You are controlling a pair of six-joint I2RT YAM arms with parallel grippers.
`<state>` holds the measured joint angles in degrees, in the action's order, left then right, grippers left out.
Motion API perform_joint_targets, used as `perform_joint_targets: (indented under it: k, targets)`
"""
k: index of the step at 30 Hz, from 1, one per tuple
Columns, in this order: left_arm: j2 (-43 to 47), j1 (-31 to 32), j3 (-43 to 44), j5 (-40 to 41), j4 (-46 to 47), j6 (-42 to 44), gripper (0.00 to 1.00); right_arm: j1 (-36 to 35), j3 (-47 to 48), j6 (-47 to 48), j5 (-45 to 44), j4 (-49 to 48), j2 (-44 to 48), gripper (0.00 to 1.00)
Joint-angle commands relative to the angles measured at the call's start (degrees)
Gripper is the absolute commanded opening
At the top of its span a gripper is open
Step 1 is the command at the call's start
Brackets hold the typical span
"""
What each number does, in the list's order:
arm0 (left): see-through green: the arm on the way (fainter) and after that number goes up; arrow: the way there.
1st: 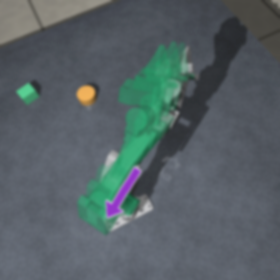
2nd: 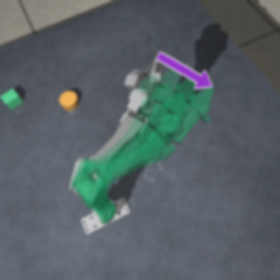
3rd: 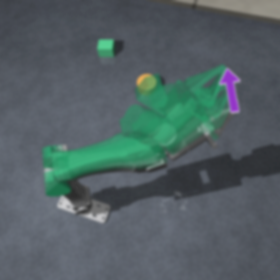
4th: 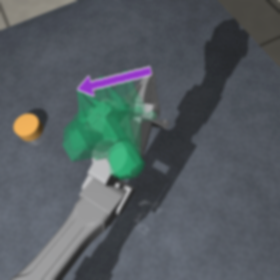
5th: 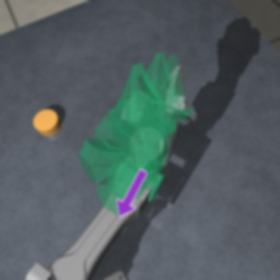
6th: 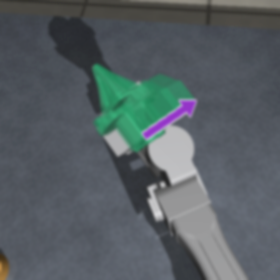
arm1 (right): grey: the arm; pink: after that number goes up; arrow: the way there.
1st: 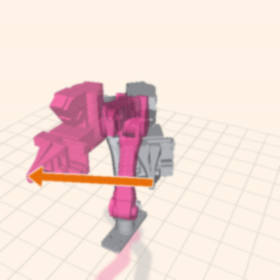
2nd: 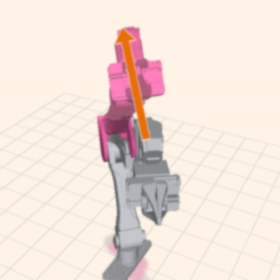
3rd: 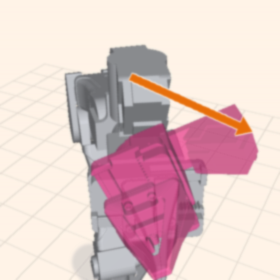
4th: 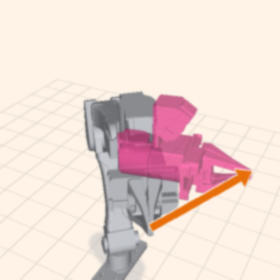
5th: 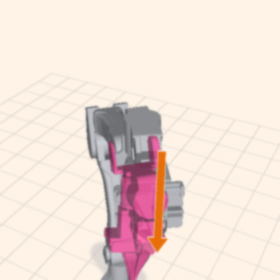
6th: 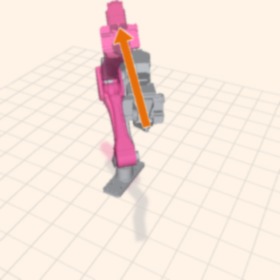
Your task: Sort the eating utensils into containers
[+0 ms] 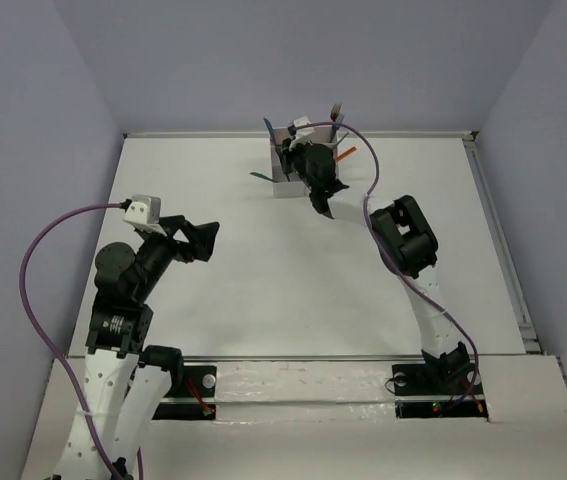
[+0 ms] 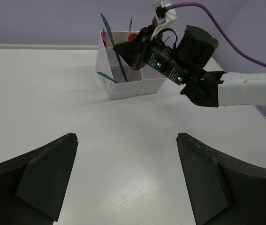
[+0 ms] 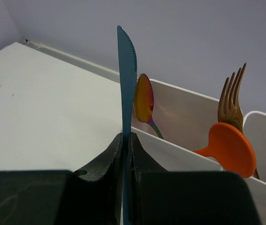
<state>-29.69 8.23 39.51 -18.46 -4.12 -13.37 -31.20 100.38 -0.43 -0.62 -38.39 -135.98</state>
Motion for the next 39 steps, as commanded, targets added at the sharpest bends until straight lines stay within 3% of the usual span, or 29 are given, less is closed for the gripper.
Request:
perform_joint_targets:
  k: [1, 7, 15, 22, 23, 24, 26, 32, 39]
  targets:
    - [-0.54, -0.41, 1.19, -1.14, 2.71, 0.36, 0.99, -0.53, -2.45, 2.98, -0.61, -9.93, 1.85, 0.10]
    - [-0.54, -0.93, 1.10, -1.23, 2.98, 0.27, 0.99, -1.06, -10.81, 2.98, -0.61, -14.52, 7.30, 0.43]
    - [-0.28, -1.98, 0.92, -1.05, 3.06, 0.09, 0.99, -2.11, -18.54, 0.51, -1.22, -14.52, 19.06, 0.48]
    - [0.07, -2.52, 0.75, -1.05, 3.33, -0.34, 0.99, -3.78, -27.77, -8.51, -3.24, -4.07, 30.50, 0.69]
    - [0.25, -2.52, 0.66, -1.05, 3.33, -0.35, 0.99, -4.30, -29.43, -10.28, -2.81, -3.19, 34.08, 0.80]
    - [0.25, -2.52, 0.66, -1.05, 3.42, -0.43, 0.99, -4.31, -34.24, -11.95, -1.59, -3.70, 36.21, 0.99]
    - [0.34, -3.04, 0.57, -1.05, 3.50, -0.61, 0.99, -4.31, -38.92, -16.70, 2.26, -4.85, 42.77, 1.00]
    - [1.39, -3.04, 0.48, -2.81, 3.77, -0.61, 0.99, -4.31, -46.84, -20.14, 7.39, 7.53, 60.63, 1.00]
    - [7.10, -3.04, 0.04, -1.93, 4.55, -0.08, 0.99, -4.31, -59.24, -22.24, -10.34, 22.03, 86.30, 1.00]
